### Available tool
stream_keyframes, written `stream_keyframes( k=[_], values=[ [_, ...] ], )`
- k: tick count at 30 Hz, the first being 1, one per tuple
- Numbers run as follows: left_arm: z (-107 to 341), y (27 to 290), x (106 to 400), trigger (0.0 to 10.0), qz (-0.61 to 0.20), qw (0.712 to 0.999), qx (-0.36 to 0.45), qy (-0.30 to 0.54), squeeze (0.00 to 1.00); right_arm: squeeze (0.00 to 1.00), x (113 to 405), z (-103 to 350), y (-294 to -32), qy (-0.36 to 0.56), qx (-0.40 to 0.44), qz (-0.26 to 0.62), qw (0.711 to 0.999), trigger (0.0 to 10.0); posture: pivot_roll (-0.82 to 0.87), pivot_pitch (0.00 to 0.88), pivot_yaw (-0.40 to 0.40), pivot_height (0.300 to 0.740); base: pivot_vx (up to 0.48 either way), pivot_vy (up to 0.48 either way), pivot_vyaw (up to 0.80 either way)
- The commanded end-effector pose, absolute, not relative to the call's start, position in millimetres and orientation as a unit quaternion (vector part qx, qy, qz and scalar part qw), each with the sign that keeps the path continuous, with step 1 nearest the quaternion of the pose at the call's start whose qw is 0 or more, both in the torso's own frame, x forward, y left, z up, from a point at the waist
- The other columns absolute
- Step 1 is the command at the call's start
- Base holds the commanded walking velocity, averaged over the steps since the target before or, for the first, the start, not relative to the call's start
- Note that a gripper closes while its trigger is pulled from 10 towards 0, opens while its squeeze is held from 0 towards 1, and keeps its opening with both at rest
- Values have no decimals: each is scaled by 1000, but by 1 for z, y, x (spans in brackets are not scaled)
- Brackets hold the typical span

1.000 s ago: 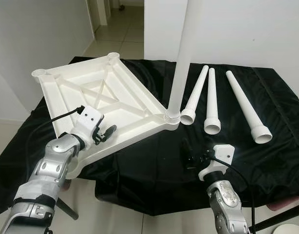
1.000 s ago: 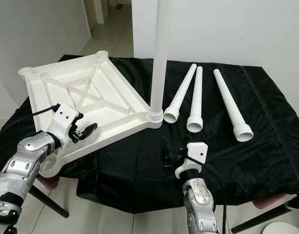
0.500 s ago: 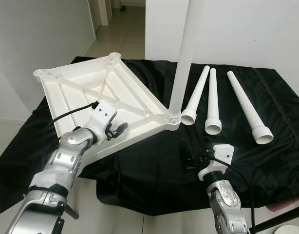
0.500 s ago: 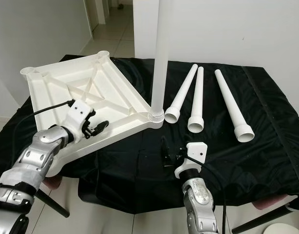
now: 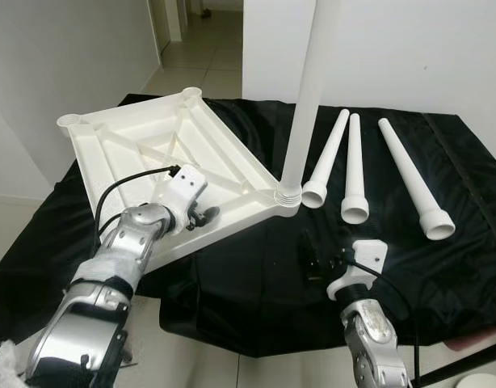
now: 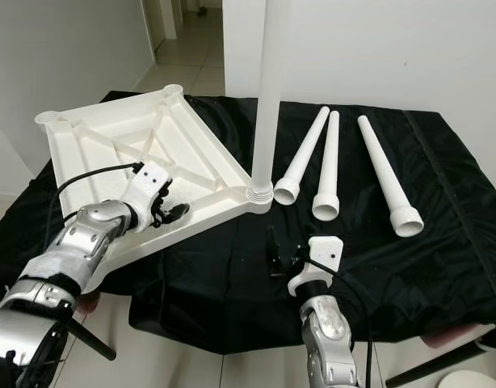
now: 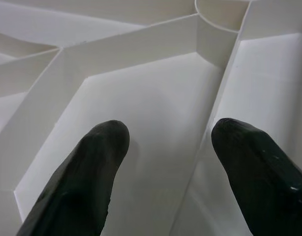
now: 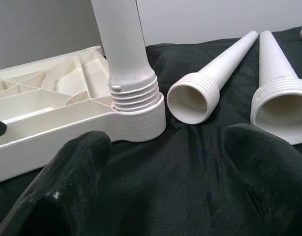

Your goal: Building children table

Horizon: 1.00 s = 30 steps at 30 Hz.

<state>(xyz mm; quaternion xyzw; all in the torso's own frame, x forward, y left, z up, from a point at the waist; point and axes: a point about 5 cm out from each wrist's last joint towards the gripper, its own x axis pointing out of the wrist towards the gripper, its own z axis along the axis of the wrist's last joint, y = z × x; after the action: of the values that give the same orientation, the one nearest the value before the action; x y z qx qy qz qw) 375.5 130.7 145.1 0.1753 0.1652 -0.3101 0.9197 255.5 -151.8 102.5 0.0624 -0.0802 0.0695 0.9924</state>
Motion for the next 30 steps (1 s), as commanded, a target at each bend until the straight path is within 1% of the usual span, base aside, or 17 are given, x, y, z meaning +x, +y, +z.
stream_keyframes(
  k=[1, 7, 12, 17, 18, 19, 20, 21, 30],
  values=[
    [140, 139, 381, 10000, -232, 937, 183, 186, 0, 0, 254, 100, -151, -78, 61, 67, 993, 10000, -16, 20, 53, 740, 0, 0, 0],
    [140, 139, 384, 10000, -216, 938, 173, 207, 0, 0, 255, 101, -151, -78, 61, 64, 993, 10000, -18, 19, 56, 740, 0, 0, 0],
    [138, 138, 386, 10000, -215, 931, 191, 226, 0, 0, 255, 101, -150, -78, 62, 64, 993, 10000, -18, 19, 56, 740, 0, 0, 0],
    [135, 140, 387, 10000, -206, 929, 189, 242, 0, 0, 255, 100, -150, -77, 63, 64, 993, 10000, -19, 20, 59, 740, 0, 0, 0],
    [135, 141, 387, 9725, -203, 929, 189, 244, 0, 0, 255, 100, -150, -77, 62, 63, 993, 10000, -19, 20, 59, 740, 0, 0, 0],
    [135, 141, 388, 4824, -200, 930, 189, 244, 0, 0, 255, 100, -150, -77, 63, 63, 993, 10000, -19, 20, 60, 740, 0, 0, 0],
    [135, 142, 388, 4824, -198, 930, 189, 244, 0, 0, 255, 100, -150, -77, 63, 63, 993, 10000, -19, 20, 60, 740, 0, 0, 0],
    [136, 142, 388, 0, -194, 932, 186, 242, 0, 0, 255, 100, -150, -77, 63, 62, 993, 10000, -19, 20, 60, 740, 0, 0, 0],
    [139, 147, 391, 0, -181, 935, 187, 240, 0, 0, 255, 100, -149, -78, 64, 61, 993, 10000, -17, 18, 62, 740, 0, 0, 0]
  ],
)
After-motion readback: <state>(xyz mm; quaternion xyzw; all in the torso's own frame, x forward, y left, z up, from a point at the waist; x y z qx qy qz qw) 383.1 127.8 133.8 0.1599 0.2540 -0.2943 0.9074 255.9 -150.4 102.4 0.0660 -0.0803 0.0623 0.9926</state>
